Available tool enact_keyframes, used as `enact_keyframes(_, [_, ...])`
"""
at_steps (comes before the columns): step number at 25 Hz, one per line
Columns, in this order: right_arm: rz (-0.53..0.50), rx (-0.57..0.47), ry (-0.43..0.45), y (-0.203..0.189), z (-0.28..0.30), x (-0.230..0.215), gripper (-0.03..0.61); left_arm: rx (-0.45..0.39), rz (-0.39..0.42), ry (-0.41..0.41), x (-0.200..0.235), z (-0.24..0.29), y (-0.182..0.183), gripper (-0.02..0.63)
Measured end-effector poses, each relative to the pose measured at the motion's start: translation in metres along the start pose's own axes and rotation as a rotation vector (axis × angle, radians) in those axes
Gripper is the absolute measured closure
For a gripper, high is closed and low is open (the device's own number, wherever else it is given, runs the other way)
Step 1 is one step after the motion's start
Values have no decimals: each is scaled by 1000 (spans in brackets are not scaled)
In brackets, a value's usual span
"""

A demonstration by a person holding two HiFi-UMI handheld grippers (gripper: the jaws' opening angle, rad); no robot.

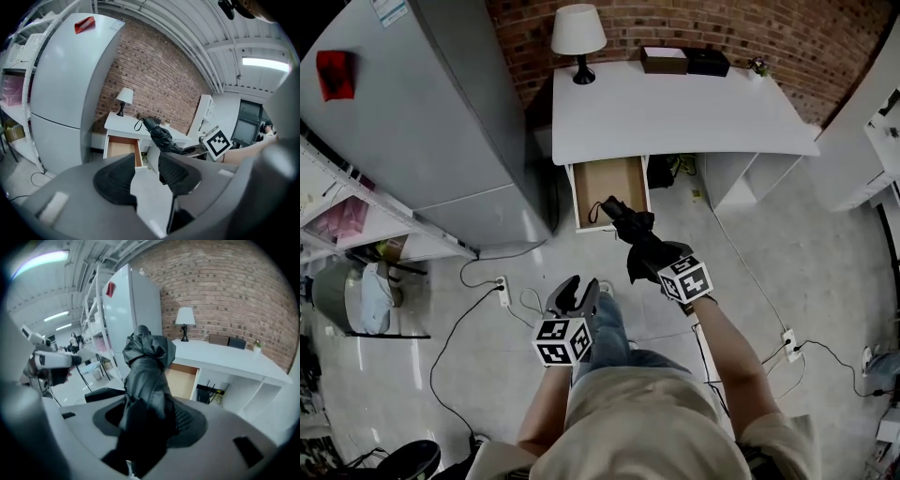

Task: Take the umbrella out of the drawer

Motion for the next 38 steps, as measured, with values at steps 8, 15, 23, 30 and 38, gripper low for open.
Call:
enact_keyframes(8, [217, -201, 3, -9, -77, 29, 354, -31, 54, 4, -32, -24, 1, 527])
enact_keyframes(15, [307, -322, -3, -15, -134, 51, 353, -49, 94, -2, -52, -38, 1, 578])
enact_keyframes(23, [320, -409, -44, -20, -172, 71, 353, -77, 121, -29, -61, -49, 4, 603])
enact_keyframes(30, [342, -434, -42, -21, -179, 75, 353, -96, 129, -44, -66, -53, 8, 603])
enact_keyframes(38, [337, -442, -39, -16, -174, 76, 353, -101, 137, -54, -65, -53, 11, 603])
Point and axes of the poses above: the fingertips, and each gripper's own axes: z forward along the fingers, x to its left, y out of its top, the point moved 8 cm from there along -z, backward along the fingers, and after that the axes turned 2 degrees about -x, right-handed, at the moved point
